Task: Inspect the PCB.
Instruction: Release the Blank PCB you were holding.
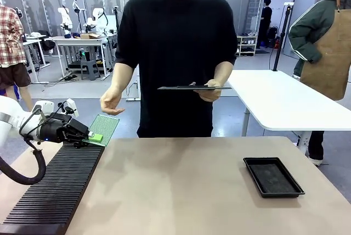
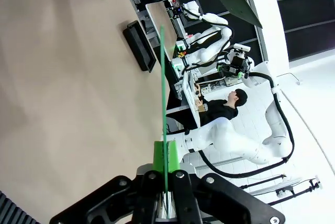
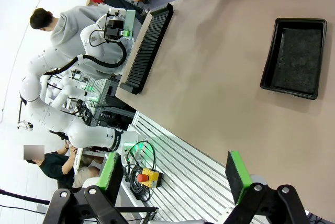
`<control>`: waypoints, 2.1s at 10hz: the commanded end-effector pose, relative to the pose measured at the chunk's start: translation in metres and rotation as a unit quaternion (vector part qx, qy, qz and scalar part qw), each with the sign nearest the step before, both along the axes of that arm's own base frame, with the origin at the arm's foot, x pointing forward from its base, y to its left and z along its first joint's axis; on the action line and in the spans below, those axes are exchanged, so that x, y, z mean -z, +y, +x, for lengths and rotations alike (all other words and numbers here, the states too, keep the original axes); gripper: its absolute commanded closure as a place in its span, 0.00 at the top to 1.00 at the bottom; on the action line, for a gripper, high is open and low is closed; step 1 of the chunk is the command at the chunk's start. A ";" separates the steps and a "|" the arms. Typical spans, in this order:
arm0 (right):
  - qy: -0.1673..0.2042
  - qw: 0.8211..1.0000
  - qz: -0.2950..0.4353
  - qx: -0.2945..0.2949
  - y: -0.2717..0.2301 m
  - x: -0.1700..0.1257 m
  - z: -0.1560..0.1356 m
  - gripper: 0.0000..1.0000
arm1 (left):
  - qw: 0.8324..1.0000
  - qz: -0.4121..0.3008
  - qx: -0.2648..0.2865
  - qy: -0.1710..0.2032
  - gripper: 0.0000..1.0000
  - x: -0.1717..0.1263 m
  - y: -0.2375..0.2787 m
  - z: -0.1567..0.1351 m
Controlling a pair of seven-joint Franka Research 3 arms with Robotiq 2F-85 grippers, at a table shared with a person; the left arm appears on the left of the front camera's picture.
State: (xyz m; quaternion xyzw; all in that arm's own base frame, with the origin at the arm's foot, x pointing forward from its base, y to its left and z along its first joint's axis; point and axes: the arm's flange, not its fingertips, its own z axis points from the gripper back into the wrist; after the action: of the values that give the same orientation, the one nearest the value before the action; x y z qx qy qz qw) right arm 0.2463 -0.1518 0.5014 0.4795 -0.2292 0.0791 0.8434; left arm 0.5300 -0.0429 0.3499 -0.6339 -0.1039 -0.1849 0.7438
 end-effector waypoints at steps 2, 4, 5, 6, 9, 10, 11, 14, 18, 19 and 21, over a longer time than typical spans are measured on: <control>-0.011 1.000 0.004 -0.004 0.000 -0.001 0.001 1.00 | 1.000 0.003 -0.003 -0.004 0.00 0.001 -0.001 0.000; -0.011 1.000 0.004 -0.004 0.000 -0.001 0.001 1.00 | 1.000 0.003 -0.003 -0.004 0.00 0.001 -0.001 0.000; -0.011 1.000 0.004 -0.004 0.000 -0.001 0.001 1.00 | 1.000 0.003 -0.003 -0.004 0.00 0.001 -0.001 0.000; -0.011 1.000 0.004 -0.004 0.000 -0.001 0.001 1.00 | 1.000 0.003 -0.003 -0.004 0.00 0.001 -0.001 0.000; -0.011 1.000 0.004 -0.004 0.000 -0.001 0.001 1.00 | 1.000 0.003 -0.003 -0.004 0.00 0.001 -0.001 0.000; -0.011 1.000 0.004 -0.004 0.000 -0.001 0.001 1.00 | 1.000 0.003 -0.003 -0.004 0.00 0.001 -0.001 0.000; -0.011 1.000 0.004 -0.004 0.000 -0.001 0.001 1.00 | 1.000 0.003 -0.003 -0.004 0.00 0.001 -0.001 0.000; -0.011 1.000 0.004 -0.004 0.000 -0.001 0.001 1.00 | 1.000 0.003 -0.003 -0.004 0.00 0.001 -0.001 0.000; -0.011 1.000 0.004 -0.004 0.000 -0.001 0.001 1.00 | 1.000 -0.008 0.003 -0.001 0.37 -0.002 0.000 0.000; -0.011 1.000 0.004 -0.004 0.000 -0.001 0.001 1.00 | 1.000 -0.009 0.005 -0.002 0.68 -0.003 0.001 0.000; -0.011 1.000 0.004 -0.004 0.000 -0.001 0.001 1.00 | 1.000 -0.011 0.011 -0.002 0.98 -0.002 0.001 -0.001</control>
State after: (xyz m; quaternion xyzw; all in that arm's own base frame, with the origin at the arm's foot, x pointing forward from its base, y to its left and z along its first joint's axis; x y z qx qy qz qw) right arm 0.2463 -0.1518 0.5014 0.4795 -0.2293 0.0791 0.8434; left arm 0.5297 -0.0429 0.3503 -0.6355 -0.1031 -0.1857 0.7423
